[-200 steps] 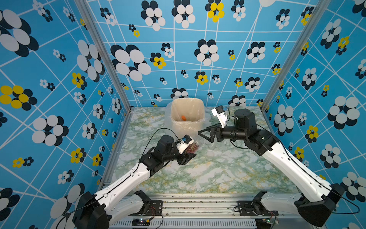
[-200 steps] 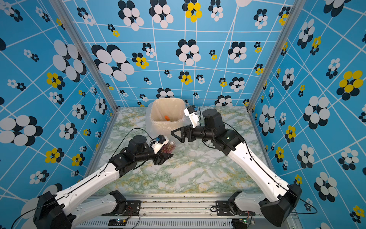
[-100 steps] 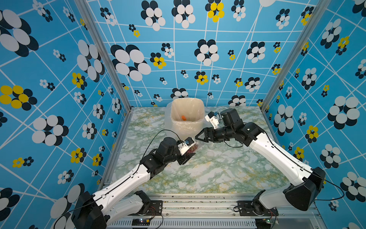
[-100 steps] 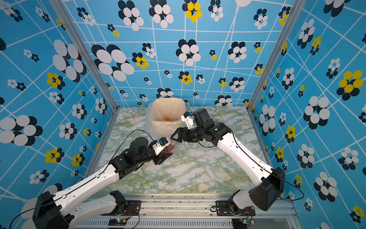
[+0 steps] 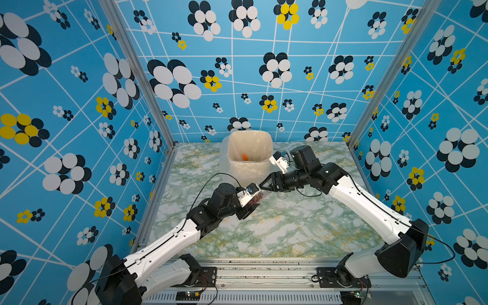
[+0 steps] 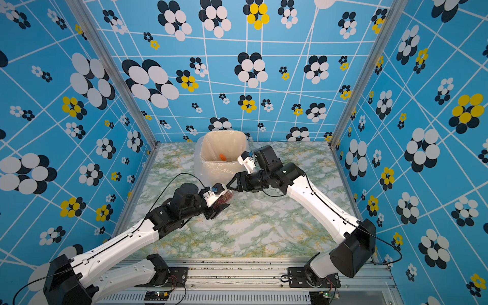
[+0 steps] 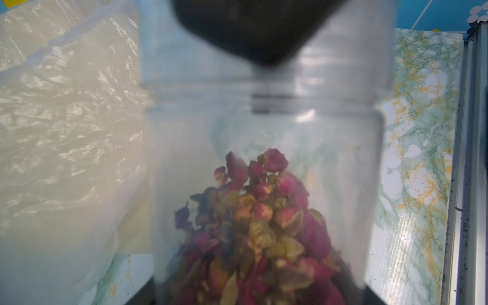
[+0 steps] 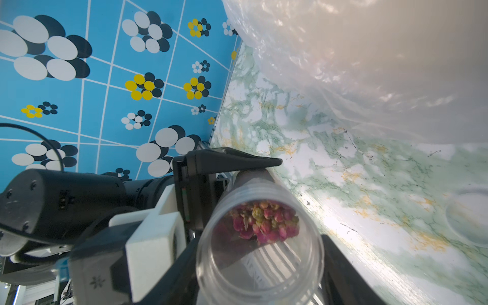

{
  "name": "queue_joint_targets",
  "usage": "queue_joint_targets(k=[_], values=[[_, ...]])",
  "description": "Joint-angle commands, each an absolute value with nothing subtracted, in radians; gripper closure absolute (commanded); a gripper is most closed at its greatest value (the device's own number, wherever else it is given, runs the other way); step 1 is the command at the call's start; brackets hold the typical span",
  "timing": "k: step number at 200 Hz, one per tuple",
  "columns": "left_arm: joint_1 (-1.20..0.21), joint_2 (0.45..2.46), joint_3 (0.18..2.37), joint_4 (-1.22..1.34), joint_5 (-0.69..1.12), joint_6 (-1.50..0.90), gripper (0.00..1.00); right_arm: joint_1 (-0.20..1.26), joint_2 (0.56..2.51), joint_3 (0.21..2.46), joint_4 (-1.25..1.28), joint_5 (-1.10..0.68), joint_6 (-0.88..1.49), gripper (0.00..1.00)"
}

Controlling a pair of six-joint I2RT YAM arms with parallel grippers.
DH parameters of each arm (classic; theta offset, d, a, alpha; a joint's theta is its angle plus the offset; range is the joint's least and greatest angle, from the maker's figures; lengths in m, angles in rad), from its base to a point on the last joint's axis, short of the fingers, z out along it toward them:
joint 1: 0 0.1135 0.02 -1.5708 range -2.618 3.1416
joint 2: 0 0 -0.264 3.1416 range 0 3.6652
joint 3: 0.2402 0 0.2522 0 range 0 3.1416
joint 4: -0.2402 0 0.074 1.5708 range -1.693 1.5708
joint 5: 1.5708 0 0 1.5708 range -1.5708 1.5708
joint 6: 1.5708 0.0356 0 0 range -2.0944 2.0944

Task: Empty the moldy dried flower tea in the jars
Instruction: Unscrew the lid from the jar.

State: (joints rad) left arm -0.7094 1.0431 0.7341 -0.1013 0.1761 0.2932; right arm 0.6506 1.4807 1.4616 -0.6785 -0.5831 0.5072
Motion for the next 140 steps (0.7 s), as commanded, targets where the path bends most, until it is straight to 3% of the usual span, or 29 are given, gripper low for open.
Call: queue_joint_targets(k=[1, 32, 60, 64, 72, 140], values=[[-0.713, 1.032, 0.769, -0.090, 0.250, 0.288, 1.00, 0.657, 1.494, 1.470, -0.691, -0.649, 0.408, 0.60], [-0.671, 1.040, 0.779, -0.091, 0.522, 0.198, 1.00, 0.658, 1.473, 1.463, -0.748, -0.716, 0.031, 0.76], [-0.608, 1.077, 0.802, -0.087, 0.792, 0.086, 1.00, 0.658, 1.419, 1.429, -0.780, -0.693, -0.326, 0.79], [-0.600, 1.083, 0.805, -0.089, 0.819, 0.075, 1.00, 0.657, 1.409, 1.421, -0.766, -0.672, -0.349, 0.74], [-0.587, 1.094, 0.809, -0.090, 0.866, 0.056, 1.00, 0.658, 1.390, 1.405, -0.738, -0.629, -0.399, 0.73], [-0.571, 1.134, 0.812, -0.054, 0.938, 0.019, 1.00, 0.658, 1.326, 1.324, -0.651, -0.561, -0.601, 0.76]])
